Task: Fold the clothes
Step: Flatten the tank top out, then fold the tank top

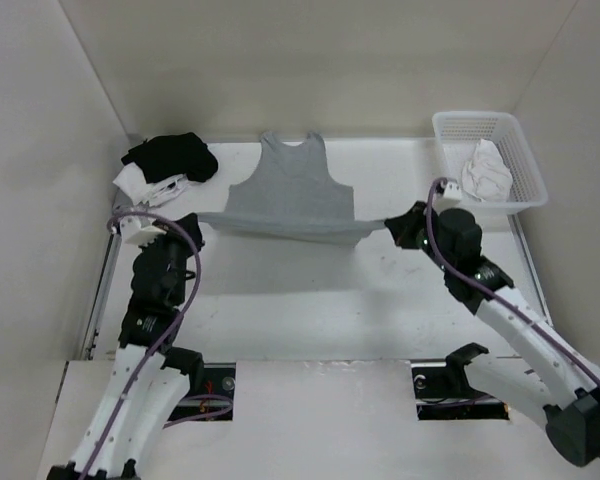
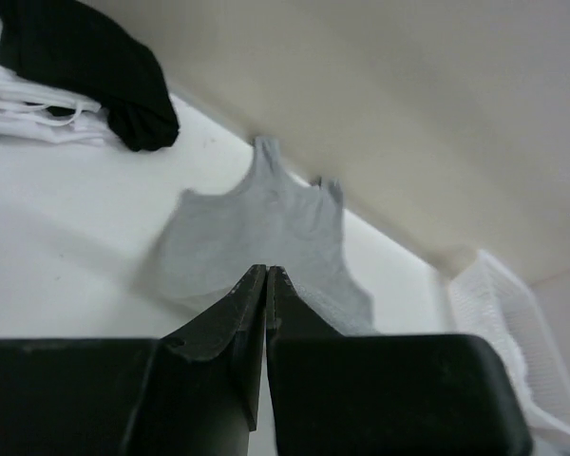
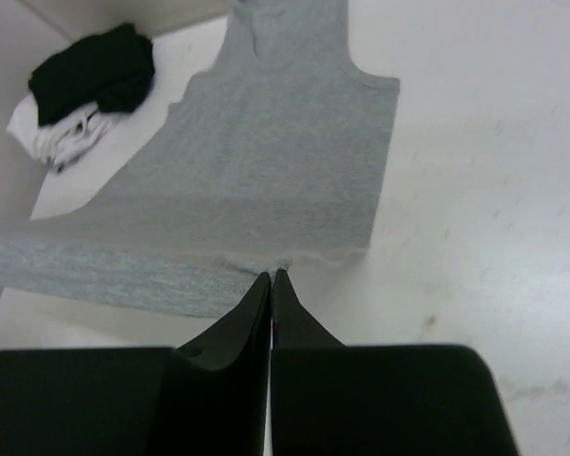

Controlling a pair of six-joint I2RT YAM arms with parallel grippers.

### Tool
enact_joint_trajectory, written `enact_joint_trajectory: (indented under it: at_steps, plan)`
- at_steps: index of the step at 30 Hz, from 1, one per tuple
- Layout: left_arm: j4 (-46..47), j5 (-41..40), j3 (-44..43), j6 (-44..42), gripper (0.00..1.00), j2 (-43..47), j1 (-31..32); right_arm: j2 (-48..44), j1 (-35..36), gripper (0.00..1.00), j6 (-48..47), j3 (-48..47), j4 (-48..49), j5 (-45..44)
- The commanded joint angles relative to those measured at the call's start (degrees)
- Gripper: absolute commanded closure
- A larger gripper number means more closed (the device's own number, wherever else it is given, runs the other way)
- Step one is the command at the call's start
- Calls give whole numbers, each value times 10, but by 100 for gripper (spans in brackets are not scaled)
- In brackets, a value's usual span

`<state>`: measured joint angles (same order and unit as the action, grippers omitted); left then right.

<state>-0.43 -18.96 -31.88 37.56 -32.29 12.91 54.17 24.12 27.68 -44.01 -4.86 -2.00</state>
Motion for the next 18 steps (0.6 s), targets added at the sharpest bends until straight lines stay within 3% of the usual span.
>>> enact_joint_trajectory:
  at_steps: [1, 5, 8, 14, 16, 18]
  plan:
    - [-92, -20, 22, 51, 98, 80, 22, -91, 41, 100, 83, 84, 27, -26]
    - [-220, -26, 51, 103, 98, 166, 53, -212, 136, 100, 157, 185, -66, -58]
    - [-319, -26, 52, 154, 98, 212, 67, -238, 220, 100, 213, 211, -123, -71]
    - [-453, -56, 39, 207, 99, 292, 57, -221, 344, 99, 260, 211, -170, -80]
    - [-459, -70, 41, 225, 99, 301, 57, -197, 360, 98, 254, 201, -164, -98]
    - [-449, -85, 47, 230, 99, 281, 50, -168, 333, 99, 230, 183, -148, -110]
